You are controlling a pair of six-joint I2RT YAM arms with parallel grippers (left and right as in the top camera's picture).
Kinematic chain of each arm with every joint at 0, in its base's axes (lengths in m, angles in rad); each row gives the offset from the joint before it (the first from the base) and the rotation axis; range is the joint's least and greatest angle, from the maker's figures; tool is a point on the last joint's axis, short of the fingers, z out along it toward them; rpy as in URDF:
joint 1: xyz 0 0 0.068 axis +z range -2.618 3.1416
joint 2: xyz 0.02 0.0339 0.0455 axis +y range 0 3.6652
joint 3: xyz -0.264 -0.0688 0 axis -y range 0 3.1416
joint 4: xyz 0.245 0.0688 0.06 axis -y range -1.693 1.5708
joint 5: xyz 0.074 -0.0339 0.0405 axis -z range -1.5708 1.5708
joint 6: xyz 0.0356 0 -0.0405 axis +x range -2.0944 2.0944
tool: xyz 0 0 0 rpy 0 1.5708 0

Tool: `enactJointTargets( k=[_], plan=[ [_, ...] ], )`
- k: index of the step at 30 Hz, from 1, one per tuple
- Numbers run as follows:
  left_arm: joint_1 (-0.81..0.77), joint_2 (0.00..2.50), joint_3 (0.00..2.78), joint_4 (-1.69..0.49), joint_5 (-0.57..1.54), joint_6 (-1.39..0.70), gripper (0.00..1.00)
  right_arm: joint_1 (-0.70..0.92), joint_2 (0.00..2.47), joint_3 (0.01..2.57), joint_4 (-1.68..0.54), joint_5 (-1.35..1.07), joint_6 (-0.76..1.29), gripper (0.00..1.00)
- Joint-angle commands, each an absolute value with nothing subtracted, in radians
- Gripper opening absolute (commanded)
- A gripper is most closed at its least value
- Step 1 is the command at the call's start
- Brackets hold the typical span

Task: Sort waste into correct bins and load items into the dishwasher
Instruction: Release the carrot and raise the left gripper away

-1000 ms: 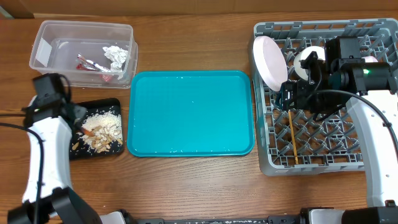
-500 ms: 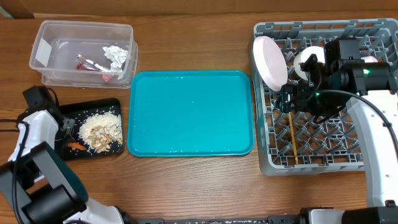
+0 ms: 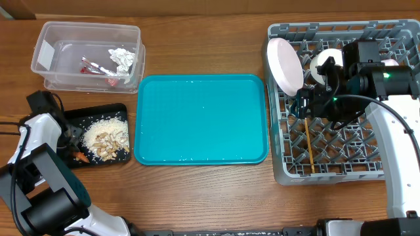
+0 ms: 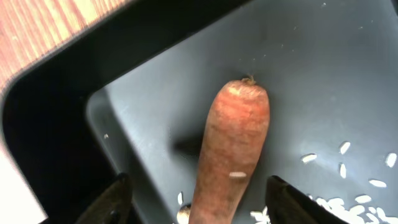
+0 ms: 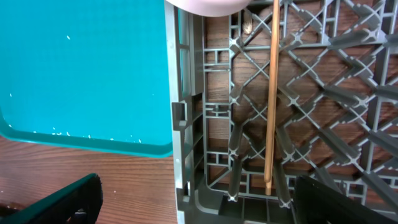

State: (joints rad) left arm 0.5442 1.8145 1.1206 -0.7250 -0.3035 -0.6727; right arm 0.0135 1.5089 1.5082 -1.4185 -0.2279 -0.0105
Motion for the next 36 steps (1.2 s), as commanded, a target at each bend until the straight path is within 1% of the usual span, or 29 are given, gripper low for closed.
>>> enactJointTargets(
  k=[1, 4, 6, 8, 9, 12, 13, 15, 17, 18, 20, 22, 24, 27, 29, 33, 36],
  plan=[
    [0.539, 1.772, 1.244, -0.782, -0.309, -0.647, 0.75, 0.01, 1.494, 1.526, -1.399, -0.221, -0.007, 1.0],
    [0.519, 1.724, 1.351, -0.826, -0.249, -0.64, 0.77, 0.01, 1.494, 1.526, -1.358, -0.228, -0.006, 1.0],
    [0.491, 1.689, 1.418, -0.825, -0.162, -0.603, 0.79, 0.01, 1.494, 1.526, -1.303, -0.262, -0.006, 1.0],
    [0.428, 1.654, 1.498, -0.788, 0.031, -0.494, 0.81, 0.01, 1.494, 1.526, -1.174, -0.383, 0.003, 1.0],
    [0.403, 1.649, 1.518, -0.773, 0.099, -0.441, 0.84, 0.011, 1.494, 1.526, -1.11, -0.448, 0.014, 1.0],
    [0.29, 1.647, 1.573, -0.762, 0.284, -0.243, 0.85, 0.012, 1.494, 1.526, -0.929, -0.607, 0.06, 1.0],
    [0.247, 1.647, 1.581, -0.787, 0.32, -0.177, 0.88, 0.013, 1.494, 1.526, -0.884, -0.64, 0.062, 1.0],
    [0.172, 1.647, 1.589, -0.876, 0.309, -0.105, 0.93, 0.016, 1.494, 1.526, -0.857, -0.644, 0.06, 1.0],
    [0.094, 1.647, 1.589, -1.018, 0.203, -0.097, 0.96, 0.016, 1.494, 1.526, -0.907, -0.586, 0.06, 1.0],
    [0.067, 1.647, 1.589, -1.079, 0.156, -0.097, 1.0, 0.016, 1.494, 1.526, -0.95, -0.543, 0.059, 1.0],
    [0.022, 1.647, 1.589, -1.189, 0.076, -0.114, 1.0, 0.016, 1.494, 1.526, -1.063, -0.41, 0.052, 1.0],
    [-0.006, 1.647, 1.589, -1.285, 0.06, -0.139, 1.0, 0.015, 1.494, 1.526, -1.167, -0.27, 0.052, 1.0],
    [-0.018, 1.647, 1.589, -1.368, 0.088, -0.156, 1.0, 0.015, 1.494, 1.526, -1.245, -0.197, 0.053, 1.0],
    [-0.02, 1.647, 1.589, -1.512, 0.173, -0.158, 1.0, 0.015, 1.494, 1.526, -1.362, -0.202, 0.054, 1.0],
    [-0.021, 1.647, 1.589, -1.567, 0.177, -0.158, 1.0, 0.015, 1.494, 1.526, -1.406, -0.202, 0.054, 1.0],
    [-0.021, 1.646, 1.588, -1.655, 0.176, -0.153, 1.0, 0.015, 1.494, 1.526, -1.485, -0.203, 0.054, 1.0],
    [-0.021, 1.627, 1.572, -1.681, 0.175, -0.152, 1.0, 0.015, 1.487, 1.525, -1.534, -0.202, 0.053, 1.0]
  ],
)
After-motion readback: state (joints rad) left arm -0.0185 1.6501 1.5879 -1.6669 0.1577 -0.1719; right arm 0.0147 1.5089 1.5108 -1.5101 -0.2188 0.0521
